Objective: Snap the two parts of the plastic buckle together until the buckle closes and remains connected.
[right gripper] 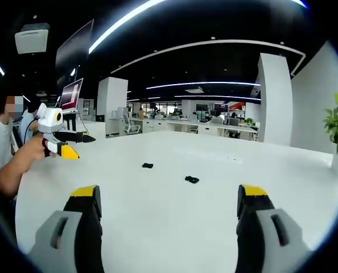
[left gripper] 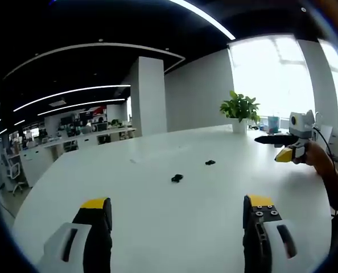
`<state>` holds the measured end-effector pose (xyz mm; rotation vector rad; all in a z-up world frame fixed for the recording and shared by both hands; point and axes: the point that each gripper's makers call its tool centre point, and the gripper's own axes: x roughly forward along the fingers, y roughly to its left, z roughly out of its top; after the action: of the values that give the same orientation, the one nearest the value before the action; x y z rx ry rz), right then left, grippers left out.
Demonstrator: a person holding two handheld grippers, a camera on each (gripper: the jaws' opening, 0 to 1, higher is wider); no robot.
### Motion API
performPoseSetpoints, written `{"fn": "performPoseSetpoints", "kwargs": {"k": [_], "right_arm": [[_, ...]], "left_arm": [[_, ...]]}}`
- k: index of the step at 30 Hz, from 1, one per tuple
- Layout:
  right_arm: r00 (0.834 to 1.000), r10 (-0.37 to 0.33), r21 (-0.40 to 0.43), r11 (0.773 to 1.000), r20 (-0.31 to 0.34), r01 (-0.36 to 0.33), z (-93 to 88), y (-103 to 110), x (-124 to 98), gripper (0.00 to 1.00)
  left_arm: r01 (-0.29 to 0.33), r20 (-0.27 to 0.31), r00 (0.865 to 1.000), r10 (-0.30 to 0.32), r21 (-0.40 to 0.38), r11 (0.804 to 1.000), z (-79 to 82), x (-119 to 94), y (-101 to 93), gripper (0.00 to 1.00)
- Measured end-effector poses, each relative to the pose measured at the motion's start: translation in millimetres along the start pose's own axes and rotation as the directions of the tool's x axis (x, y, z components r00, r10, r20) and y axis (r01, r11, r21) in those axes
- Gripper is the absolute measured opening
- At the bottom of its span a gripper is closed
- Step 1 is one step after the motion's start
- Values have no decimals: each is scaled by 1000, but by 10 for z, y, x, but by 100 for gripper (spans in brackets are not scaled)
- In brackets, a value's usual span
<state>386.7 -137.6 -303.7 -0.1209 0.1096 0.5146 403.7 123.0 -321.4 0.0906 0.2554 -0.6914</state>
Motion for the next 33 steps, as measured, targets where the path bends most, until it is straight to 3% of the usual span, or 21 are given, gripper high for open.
{"fn": "performPoseSetpoints", "kwargs": {"k": [20,33], "right_arm": [[1000,2,-3,1000,0,-2,-3,15,-9,100],[1000,11,-14,1000,-10,-11,-21,51,-30,100]], "left_arm": [[3,4,1000,-3,0,1000,42,31,123,97],[9,-8,1000,-9,21,1000,-3,-1,-10,99]]}}
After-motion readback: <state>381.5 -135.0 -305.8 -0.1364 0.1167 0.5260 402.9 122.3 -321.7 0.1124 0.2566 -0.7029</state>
